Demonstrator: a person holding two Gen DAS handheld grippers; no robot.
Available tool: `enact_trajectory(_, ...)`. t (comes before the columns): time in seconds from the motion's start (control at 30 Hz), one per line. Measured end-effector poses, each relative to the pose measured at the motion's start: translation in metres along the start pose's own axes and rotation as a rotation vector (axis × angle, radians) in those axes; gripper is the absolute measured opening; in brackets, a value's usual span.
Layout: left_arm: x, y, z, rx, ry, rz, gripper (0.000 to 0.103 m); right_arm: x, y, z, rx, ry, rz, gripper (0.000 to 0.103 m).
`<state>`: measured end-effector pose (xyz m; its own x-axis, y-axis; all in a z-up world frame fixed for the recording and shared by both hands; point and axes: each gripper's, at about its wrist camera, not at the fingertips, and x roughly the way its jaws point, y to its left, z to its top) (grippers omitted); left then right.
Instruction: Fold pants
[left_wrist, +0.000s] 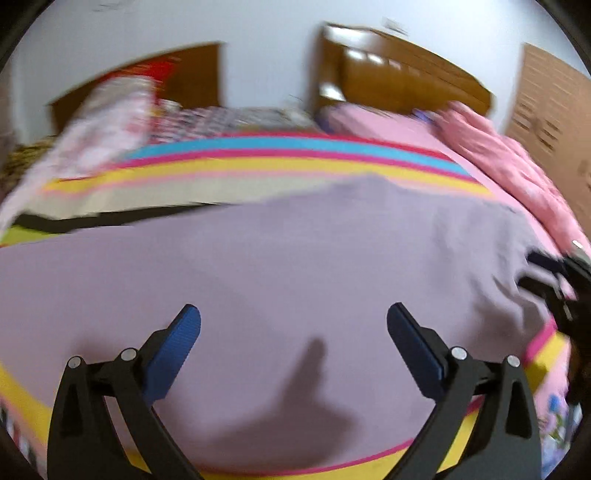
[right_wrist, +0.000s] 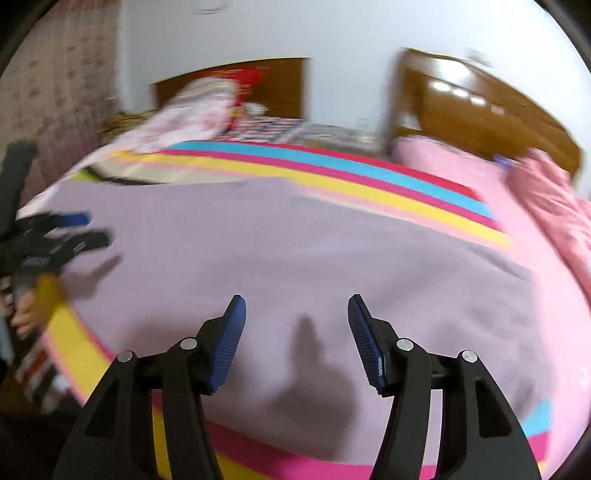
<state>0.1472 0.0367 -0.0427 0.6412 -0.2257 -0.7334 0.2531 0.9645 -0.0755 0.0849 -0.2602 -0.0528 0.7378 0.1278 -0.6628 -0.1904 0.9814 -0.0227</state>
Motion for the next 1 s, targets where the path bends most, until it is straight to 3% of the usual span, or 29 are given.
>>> enact_trajectory(0.13, 0.032, -0.034, 0.000, 0.061, 0.076, 0.048, 0.101, 0.016, -0.086, -0.018, 0.159, 0.092, -0.098, 0.068)
enact_trajectory(0.17, 0.041, -0.038, -0.002, 0.055, 0.107, 0.065, 0.101, 0.026, -0.106, -0.030, 0.188, 0.144, -0.079, 0.062)
enact_trajectory(0.2, 0.047, -0.039, -0.004, 0.046, 0.131, 0.076, 0.102, 0.023, -0.116, -0.038, 0.191, 0.106, -0.011, 0.059)
enact_trajectory(0.27, 0.046, -0.046, -0.012, 0.063, 0.101, 0.108, 0.102, 0.019, -0.122, -0.042, 0.191, 0.094, 0.006, 0.052)
enact_trajectory(0.5, 0.050, -0.042, -0.012, 0.051, 0.100, 0.104, 0.102, 0.012, -0.108, -0.032, 0.178, 0.155, -0.075, 0.055)
enact_trajectory(0.53, 0.049, -0.042, -0.013, 0.050, 0.097, 0.104, 0.102, 0.009, -0.105, -0.026, 0.210, 0.154, -0.089, 0.060)
enact_trajectory(0.57, 0.051, -0.042, -0.012, 0.050, 0.096, 0.104, 0.102, 0.005, -0.103, -0.018, 0.233, 0.139, -0.109, 0.080)
enact_trajectory(0.6, 0.052, -0.042, -0.010, 0.049, 0.095, 0.106, 0.102, 0.002, -0.095, -0.005, 0.230, 0.103, -0.117, 0.089)
enact_trajectory(0.67, 0.055, -0.043, -0.004, 0.047, 0.096, 0.110, 0.102, 0.008, -0.073, 0.016, 0.123, 0.059, -0.065, 0.089)
enact_trajectory(0.73, 0.055, -0.043, -0.003, 0.047, 0.096, 0.111, 0.102, 0.029, -0.053, 0.035, 0.007, 0.060, -0.086, 0.089)
enact_trajectory(0.87, 0.054, -0.041, -0.002, 0.047, 0.097, 0.105, 0.102, 0.075, -0.047, 0.048, -0.028, 0.162, -0.059, 0.089)
enact_trajectory(1.0, 0.054, -0.042, -0.003, 0.047, 0.096, 0.105, 0.102, 0.091, -0.052, 0.027, -0.030, 0.247, -0.071, 0.091)
